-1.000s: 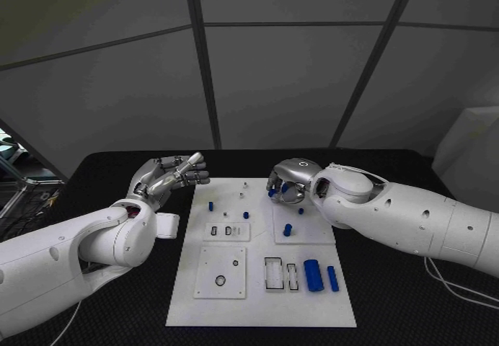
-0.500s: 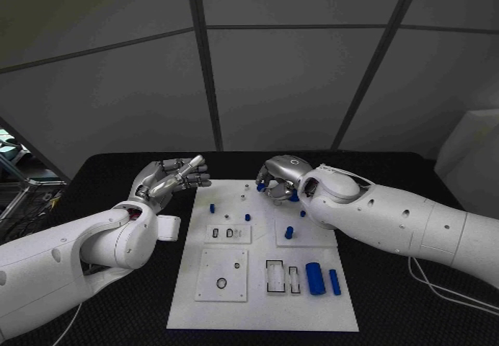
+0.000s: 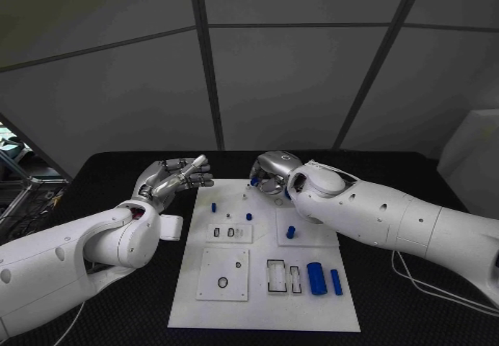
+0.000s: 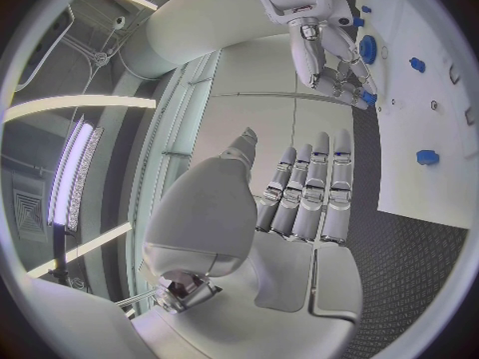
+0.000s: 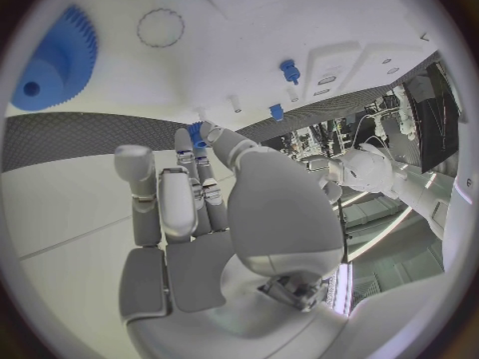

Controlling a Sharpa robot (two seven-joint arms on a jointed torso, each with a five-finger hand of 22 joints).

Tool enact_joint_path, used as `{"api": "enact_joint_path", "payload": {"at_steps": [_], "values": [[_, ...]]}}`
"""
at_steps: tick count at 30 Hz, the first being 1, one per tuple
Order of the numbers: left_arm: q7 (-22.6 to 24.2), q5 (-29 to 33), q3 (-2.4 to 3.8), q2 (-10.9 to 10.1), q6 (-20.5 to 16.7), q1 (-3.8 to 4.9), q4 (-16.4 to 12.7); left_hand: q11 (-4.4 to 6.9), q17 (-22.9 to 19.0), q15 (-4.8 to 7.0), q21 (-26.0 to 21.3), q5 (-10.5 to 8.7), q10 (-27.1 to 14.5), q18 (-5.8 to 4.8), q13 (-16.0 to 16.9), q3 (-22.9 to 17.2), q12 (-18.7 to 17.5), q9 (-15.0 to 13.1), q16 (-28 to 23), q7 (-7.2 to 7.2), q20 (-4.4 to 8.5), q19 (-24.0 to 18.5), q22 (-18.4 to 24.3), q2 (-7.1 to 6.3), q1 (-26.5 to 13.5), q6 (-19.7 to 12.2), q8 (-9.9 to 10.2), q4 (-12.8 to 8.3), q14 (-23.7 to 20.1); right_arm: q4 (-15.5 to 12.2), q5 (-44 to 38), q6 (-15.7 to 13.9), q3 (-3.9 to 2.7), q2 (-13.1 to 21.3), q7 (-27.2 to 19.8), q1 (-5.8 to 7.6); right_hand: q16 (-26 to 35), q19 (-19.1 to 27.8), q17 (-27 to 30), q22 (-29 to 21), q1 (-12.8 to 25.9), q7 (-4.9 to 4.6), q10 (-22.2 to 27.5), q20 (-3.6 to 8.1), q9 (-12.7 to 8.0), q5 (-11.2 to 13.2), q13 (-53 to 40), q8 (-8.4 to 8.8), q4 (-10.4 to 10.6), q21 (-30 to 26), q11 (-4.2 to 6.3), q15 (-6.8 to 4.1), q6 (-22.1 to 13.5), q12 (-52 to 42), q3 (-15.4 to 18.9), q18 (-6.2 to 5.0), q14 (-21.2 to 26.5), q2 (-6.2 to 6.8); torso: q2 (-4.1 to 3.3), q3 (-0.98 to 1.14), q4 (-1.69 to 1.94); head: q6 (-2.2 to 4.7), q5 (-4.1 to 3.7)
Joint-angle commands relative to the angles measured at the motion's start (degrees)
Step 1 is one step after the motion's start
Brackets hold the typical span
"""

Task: Assemble the parts on the task board

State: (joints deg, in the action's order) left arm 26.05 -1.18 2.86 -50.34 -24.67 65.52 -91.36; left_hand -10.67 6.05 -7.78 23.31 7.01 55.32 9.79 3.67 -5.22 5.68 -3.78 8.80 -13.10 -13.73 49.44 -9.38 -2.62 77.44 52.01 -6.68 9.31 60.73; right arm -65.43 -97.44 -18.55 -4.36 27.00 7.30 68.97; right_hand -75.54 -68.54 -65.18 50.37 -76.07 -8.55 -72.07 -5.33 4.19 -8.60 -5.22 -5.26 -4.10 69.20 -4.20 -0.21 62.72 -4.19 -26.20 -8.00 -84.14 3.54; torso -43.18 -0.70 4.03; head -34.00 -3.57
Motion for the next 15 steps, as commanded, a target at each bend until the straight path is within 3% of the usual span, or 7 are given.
{"api": "enact_joint_path", "payload": {"at_steps": [1, 15], "values": [[-0.2, -0.3, 0.06, 0.1, 0.8, 0.1, -0.2, -0.17, 0.1, -0.12, 0.3, -0.31, 0.1, 0.62, 0.0, 0.3, -0.2, 0.1, -0.4, -0.73, -0.11, 0.4, 0.0, 0.0, -0.5, 0.1, 0.2, 0.0, 0.1, 0.6, 0.0, 0.0, -0.05, -0.4, -0.6, 0.21, -0.2, 0.1, 0.0, 0.0, 0.0, -0.23, 0.3, -0.3, 0.1, 0.0, 0.1, 0.21, 0.3, 0.3, -0.23, 0.02, -0.3, 0.2, -0.1, 0.79, -2.4, 0.45, -0.02, 0.01, 0.0, 0.07, -0.03], [-0.4, -0.3, 0.07, 0.2, 0.8, 0.12, -0.2, -0.19, 0.1, -0.14, 0.3, -0.31, 0.1, 0.62, 0.0, 0.4, -0.3, 0.1, -0.5, -0.76, -0.12, 0.4, 0.0, 0.04, -0.5, 0.1, 0.3, -0.1, 0.0, 4.0, 0.0, 2.6, -0.02, -3.2, -2.0, 0.31, -0.3, 0.2, 0.0, 0.1, 0.2, -0.2, 0.2, -0.32, 0.1, -0.2, 0.1, 0.2, 0.4, 0.3, -0.22, 0.07, -0.2, 0.2, -0.2, 0.78, -2.3, 0.54, -0.09, 0.08, -0.07, -0.14, 0.33]]}}
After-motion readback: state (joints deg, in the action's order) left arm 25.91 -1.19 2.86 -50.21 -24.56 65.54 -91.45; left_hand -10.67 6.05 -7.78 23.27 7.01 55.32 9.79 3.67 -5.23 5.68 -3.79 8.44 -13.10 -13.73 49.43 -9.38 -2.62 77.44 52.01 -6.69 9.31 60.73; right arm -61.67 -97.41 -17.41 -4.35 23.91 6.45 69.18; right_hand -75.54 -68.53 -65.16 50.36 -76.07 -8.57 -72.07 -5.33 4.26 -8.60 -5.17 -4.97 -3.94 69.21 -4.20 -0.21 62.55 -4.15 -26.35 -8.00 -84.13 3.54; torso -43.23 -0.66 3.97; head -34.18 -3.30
